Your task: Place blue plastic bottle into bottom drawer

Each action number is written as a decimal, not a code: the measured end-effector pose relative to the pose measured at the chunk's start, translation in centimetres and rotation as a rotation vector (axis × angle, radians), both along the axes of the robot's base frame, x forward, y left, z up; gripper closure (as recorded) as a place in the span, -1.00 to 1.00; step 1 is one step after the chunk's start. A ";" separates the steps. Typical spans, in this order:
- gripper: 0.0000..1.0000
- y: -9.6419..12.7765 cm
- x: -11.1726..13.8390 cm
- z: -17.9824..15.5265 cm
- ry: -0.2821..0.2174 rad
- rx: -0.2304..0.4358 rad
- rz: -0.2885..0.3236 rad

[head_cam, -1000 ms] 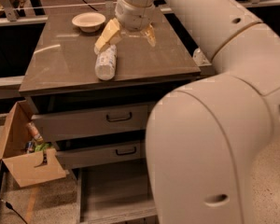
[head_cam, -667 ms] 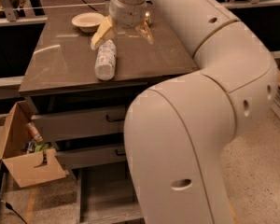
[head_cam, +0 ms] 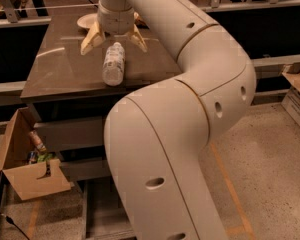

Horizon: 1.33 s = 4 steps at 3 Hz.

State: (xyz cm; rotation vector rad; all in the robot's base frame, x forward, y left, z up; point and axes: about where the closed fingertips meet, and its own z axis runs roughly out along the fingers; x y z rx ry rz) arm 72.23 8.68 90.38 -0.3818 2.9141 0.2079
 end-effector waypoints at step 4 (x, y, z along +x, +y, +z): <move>-0.65 1.2 2.1 -4.9 0.032 -0.014 -0.062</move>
Offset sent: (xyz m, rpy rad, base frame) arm 0.0134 0.0169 -0.0325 -0.0757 0.0805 -0.1025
